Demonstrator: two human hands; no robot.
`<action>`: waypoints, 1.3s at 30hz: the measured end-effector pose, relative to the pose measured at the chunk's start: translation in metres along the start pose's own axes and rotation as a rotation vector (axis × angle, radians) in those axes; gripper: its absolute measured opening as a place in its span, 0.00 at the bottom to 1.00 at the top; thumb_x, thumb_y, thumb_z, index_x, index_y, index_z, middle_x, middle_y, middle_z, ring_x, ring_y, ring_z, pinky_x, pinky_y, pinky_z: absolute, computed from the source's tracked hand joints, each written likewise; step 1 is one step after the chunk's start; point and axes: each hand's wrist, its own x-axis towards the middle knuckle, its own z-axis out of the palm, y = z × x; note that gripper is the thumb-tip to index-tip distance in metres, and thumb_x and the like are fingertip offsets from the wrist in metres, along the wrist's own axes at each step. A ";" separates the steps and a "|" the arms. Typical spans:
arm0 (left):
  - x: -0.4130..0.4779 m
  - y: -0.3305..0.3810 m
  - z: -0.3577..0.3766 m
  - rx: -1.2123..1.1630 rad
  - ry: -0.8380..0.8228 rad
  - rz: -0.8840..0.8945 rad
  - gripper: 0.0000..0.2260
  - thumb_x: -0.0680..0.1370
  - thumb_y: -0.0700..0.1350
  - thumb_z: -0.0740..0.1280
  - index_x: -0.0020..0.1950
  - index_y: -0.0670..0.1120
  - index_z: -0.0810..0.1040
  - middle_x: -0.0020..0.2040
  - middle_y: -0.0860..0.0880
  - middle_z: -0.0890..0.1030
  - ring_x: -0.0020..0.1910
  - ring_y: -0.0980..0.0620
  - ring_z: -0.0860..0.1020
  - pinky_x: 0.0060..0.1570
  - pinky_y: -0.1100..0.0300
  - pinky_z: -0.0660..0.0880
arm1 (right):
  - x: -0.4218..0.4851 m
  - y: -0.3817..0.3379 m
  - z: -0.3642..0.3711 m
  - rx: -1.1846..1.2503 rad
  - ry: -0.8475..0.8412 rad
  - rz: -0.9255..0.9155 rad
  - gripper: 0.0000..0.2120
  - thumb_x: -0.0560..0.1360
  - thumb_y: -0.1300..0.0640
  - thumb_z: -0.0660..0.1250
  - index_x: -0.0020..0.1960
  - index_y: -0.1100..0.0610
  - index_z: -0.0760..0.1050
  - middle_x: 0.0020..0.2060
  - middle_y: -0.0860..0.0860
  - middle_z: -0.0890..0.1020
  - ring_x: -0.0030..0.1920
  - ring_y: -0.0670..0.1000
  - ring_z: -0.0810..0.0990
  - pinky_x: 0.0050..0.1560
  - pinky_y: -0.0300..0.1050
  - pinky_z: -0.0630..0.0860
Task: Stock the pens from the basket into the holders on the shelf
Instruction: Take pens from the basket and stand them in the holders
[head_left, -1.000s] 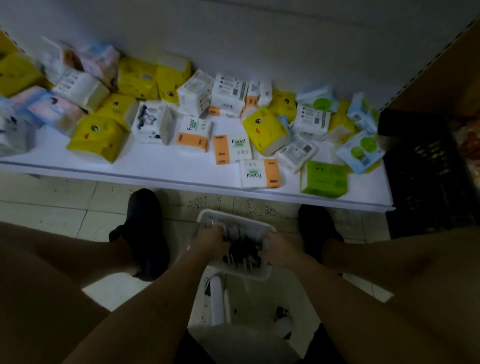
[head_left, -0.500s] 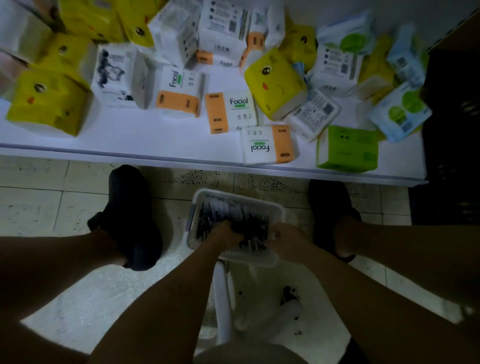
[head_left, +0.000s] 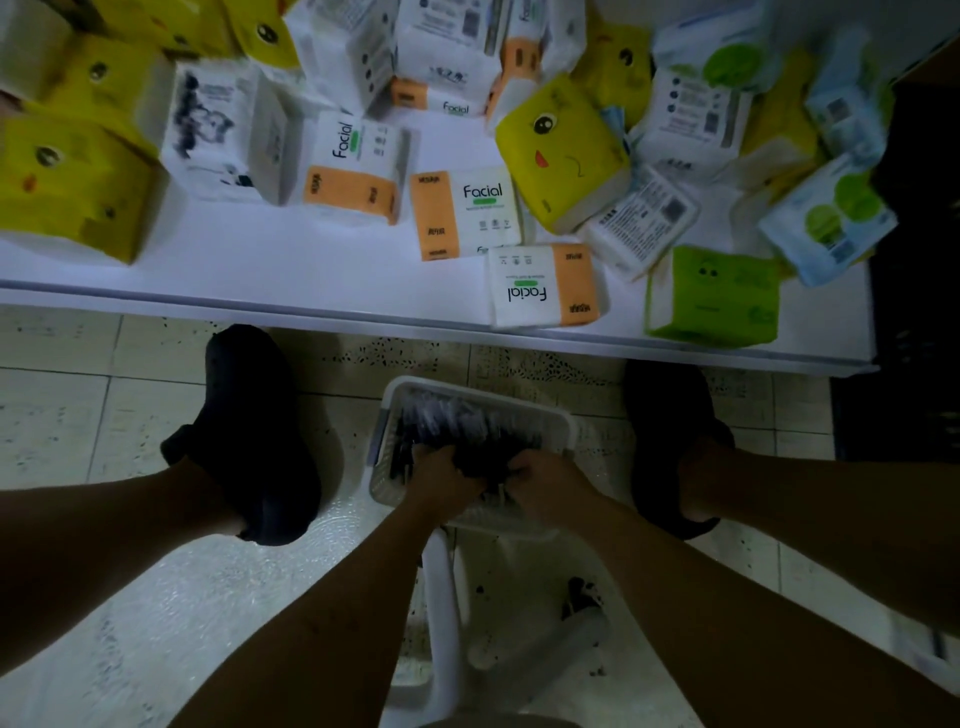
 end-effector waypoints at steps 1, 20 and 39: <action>-0.004 0.000 0.001 -0.034 0.069 -0.017 0.08 0.75 0.39 0.68 0.53 0.38 0.80 0.48 0.40 0.81 0.51 0.43 0.78 0.53 0.55 0.75 | 0.002 0.000 0.000 0.016 -0.003 -0.001 0.15 0.79 0.59 0.61 0.65 0.61 0.73 0.58 0.58 0.78 0.60 0.58 0.76 0.61 0.47 0.72; -0.057 0.025 -0.046 -0.369 0.204 -0.124 0.10 0.83 0.42 0.56 0.62 0.48 0.72 0.52 0.45 0.77 0.40 0.54 0.73 0.34 0.61 0.73 | 0.032 -0.011 0.023 -0.112 -0.047 0.015 0.23 0.82 0.59 0.53 0.77 0.55 0.58 0.76 0.54 0.60 0.75 0.59 0.57 0.75 0.54 0.54; -0.075 0.049 -0.044 -0.271 0.198 -0.100 0.08 0.81 0.38 0.57 0.52 0.41 0.76 0.49 0.38 0.80 0.46 0.43 0.79 0.47 0.50 0.78 | -0.013 -0.022 0.006 0.287 0.337 -0.068 0.05 0.75 0.66 0.66 0.49 0.60 0.76 0.41 0.53 0.79 0.44 0.54 0.77 0.41 0.44 0.74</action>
